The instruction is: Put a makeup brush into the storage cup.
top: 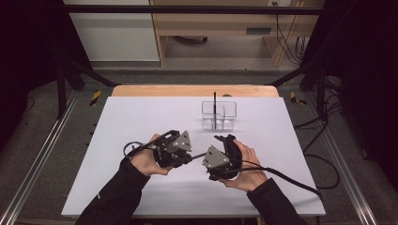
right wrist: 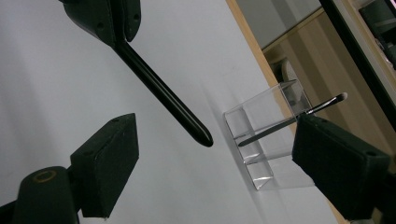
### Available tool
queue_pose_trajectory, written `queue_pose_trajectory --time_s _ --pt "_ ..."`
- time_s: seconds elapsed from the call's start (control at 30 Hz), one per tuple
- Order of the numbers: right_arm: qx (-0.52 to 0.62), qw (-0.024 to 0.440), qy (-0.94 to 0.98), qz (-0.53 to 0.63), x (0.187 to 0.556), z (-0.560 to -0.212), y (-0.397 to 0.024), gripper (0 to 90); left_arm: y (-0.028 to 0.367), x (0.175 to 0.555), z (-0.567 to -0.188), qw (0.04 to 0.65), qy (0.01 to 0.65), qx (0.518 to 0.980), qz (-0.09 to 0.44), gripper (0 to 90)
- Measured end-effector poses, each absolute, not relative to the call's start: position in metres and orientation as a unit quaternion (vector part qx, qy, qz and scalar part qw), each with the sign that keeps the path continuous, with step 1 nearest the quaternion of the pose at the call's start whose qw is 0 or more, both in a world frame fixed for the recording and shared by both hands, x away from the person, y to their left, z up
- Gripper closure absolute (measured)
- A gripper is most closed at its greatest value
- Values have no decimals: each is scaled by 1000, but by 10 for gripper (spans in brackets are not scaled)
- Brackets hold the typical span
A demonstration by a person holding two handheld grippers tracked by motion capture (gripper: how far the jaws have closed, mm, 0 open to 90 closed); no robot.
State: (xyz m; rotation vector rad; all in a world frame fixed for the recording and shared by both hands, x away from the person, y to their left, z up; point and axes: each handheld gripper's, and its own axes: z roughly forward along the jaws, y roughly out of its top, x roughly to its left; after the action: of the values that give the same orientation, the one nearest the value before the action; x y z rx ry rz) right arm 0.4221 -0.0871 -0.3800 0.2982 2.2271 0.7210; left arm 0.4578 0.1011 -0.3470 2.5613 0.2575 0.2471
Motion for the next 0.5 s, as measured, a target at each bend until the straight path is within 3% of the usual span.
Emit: queue_pose_trajectory --time_s 0.5 --pt "93 374 884 264 420 -386 -82 193 91 456 -348 256 85 960 80 833"
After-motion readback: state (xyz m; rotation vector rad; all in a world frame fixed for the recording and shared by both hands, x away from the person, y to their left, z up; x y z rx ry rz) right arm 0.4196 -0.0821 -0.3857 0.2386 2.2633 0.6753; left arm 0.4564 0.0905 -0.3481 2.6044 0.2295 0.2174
